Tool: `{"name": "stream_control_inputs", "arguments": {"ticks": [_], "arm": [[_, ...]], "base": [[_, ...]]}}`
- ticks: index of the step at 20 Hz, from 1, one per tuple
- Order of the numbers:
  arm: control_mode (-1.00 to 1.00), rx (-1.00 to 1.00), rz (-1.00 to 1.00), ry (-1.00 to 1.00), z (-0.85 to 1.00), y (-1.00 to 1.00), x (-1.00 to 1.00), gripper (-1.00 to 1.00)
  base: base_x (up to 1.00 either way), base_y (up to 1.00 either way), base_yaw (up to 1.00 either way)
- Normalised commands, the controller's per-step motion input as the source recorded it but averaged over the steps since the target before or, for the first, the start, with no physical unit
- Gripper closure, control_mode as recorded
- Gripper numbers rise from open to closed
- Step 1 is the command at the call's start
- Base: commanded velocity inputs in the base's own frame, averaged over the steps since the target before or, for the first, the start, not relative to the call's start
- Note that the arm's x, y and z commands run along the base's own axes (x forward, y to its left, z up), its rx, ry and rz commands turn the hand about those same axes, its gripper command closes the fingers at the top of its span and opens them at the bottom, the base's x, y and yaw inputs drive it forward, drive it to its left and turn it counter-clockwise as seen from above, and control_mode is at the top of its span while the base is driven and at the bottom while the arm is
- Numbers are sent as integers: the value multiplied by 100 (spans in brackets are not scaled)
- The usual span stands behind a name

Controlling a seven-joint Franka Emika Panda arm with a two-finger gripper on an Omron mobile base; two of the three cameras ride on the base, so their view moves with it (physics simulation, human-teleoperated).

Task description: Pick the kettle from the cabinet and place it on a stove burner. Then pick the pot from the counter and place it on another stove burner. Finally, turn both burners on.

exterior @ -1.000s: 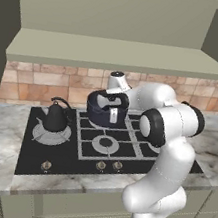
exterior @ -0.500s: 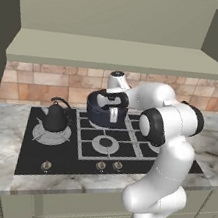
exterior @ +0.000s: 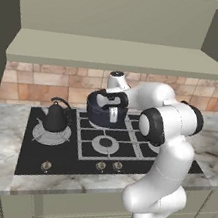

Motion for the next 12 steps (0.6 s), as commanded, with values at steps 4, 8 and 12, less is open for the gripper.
{"name": "stream_control_inputs", "arguments": {"ticks": [4,8,12], "arm": [[-100,0,0,3,-32,19,22,100],[-100,0,2,3,-28,15,16,100],[-100,0,4,3,-26,14,1,100]], "base": [[0,0,0],[0,0,0],[0,0,0]]}}
